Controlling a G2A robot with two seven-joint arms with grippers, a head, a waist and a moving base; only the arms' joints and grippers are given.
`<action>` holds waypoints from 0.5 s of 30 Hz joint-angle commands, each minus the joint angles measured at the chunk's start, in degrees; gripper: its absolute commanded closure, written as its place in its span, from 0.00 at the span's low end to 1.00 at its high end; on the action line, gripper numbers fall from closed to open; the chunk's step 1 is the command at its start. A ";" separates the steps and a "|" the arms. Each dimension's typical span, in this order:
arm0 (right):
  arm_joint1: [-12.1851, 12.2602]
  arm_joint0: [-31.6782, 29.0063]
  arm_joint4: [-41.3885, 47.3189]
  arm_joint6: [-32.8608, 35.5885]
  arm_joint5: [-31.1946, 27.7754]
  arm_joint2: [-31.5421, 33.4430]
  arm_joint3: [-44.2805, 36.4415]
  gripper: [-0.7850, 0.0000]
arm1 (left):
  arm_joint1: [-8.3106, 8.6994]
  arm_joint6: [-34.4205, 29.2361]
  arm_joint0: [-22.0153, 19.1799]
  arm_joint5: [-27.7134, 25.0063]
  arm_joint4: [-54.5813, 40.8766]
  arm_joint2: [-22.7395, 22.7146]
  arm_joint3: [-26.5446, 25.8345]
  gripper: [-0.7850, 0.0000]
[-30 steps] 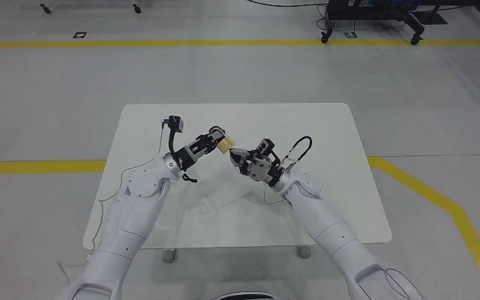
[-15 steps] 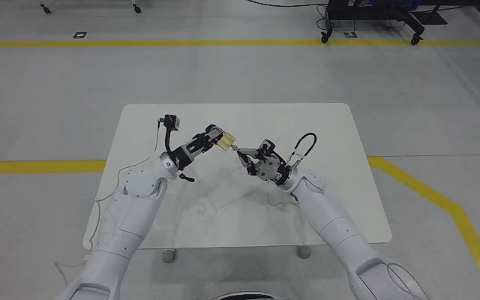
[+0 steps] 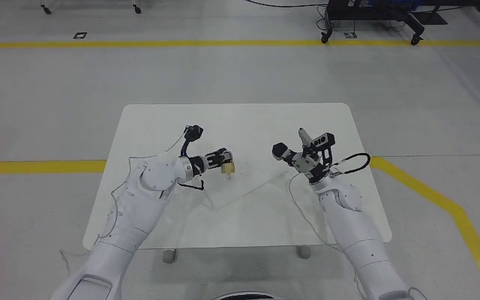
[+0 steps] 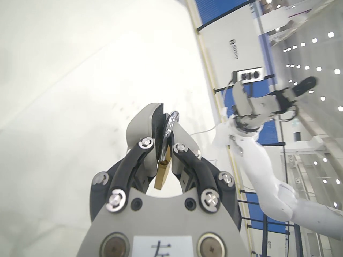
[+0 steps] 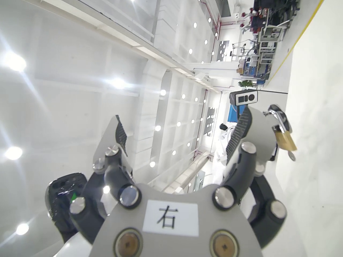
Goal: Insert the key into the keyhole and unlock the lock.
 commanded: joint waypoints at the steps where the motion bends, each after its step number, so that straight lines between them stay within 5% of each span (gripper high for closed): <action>1: -0.01 0.06 0.95 1.79 0.18 -0.04 0.09 0.00 | -0.46 0.14 -1.22 2.83 1.24 1.88 1.15 0.00; 11: 0.00 0.06 0.59 1.19 0.00 0.00 0.04 0.00 | -0.18 -2.01 -1.56 0.35 -6.46 -1.45 -0.19 0.00; 15: 0.06 -1.12 -5.28 -6.36 -9.06 1.15 -2.43 0.00 | 1.49 6.94 2.32 -4.86 1.07 -7.03 -6.97 0.00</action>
